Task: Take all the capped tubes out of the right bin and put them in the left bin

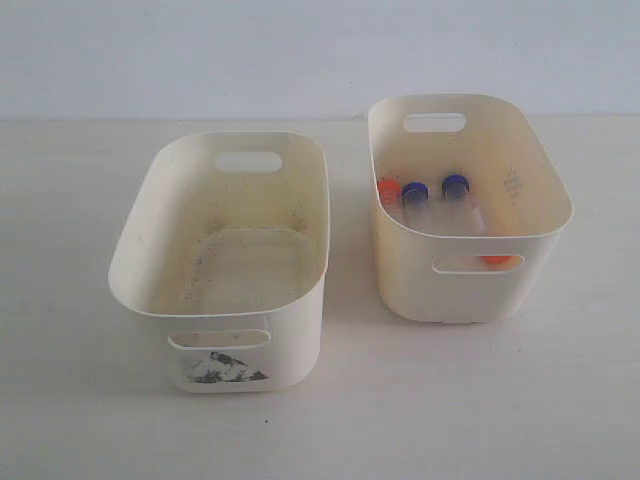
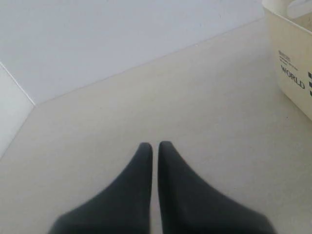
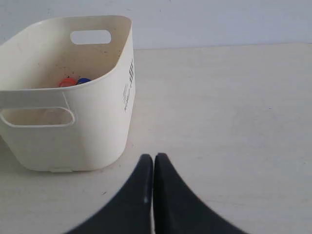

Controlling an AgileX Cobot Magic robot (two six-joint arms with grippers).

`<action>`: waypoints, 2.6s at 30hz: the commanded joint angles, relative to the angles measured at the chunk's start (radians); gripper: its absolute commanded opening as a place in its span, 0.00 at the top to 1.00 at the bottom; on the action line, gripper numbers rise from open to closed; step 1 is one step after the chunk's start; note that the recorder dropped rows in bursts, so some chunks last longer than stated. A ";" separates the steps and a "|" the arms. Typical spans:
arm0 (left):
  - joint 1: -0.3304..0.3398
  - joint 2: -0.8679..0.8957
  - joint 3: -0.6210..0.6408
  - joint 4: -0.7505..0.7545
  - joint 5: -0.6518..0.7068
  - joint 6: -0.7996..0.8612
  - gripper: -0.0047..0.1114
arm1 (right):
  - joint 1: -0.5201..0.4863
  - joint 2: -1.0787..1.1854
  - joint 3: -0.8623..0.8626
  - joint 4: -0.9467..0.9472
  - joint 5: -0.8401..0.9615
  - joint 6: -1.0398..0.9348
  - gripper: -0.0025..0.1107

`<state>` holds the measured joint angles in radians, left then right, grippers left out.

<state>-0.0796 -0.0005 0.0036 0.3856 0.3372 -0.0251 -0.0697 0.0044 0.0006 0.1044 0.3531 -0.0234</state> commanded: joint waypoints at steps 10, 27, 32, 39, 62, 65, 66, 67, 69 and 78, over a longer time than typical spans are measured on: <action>-0.005 0.000 -0.004 -0.003 -0.001 -0.010 0.92 | -0.001 -0.004 -0.001 -0.005 -0.003 -0.002 0.98; -0.005 0.000 -0.004 -0.003 -0.001 -0.010 0.92 | -0.001 -0.004 -0.001 -0.005 -0.048 -0.013 0.98; -0.005 0.000 -0.004 -0.003 -0.001 -0.010 0.92 | -0.001 -0.004 -0.001 -0.016 -0.221 -0.013 0.98; -0.005 0.000 -0.004 -0.003 -0.001 -0.010 0.92 | -0.001 -0.004 -0.001 -0.016 -0.274 -0.015 0.98; -0.005 0.000 -0.004 -0.003 -0.001 -0.010 0.92 | -0.001 -0.002 -0.227 -0.007 -0.309 -0.023 0.98; -0.005 0.000 -0.004 -0.003 -0.001 -0.010 0.92 | -0.001 0.090 -0.338 -0.028 -0.069 -0.047 0.98; -0.005 0.000 -0.004 -0.003 -0.001 -0.010 0.92 | -0.001 0.128 -0.371 -0.028 0.007 -0.047 0.98; -0.005 0.000 -0.004 -0.003 -0.001 -0.010 0.92 | -0.001 0.166 -0.395 -0.028 0.069 -0.047 0.98; -0.005 0.000 -0.004 -0.003 -0.001 -0.010 0.92 | -0.001 0.230 -0.423 -0.028 0.129 -0.045 0.98; -0.005 0.000 -0.004 -0.003 -0.001 -0.010 0.92 | -0.001 0.337 -0.431 -0.012 0.035 -0.045 0.98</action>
<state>-0.0796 -0.0005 0.0036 0.3856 0.3372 -0.0251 -0.0697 0.3366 -0.4227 0.0877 0.4288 -0.0636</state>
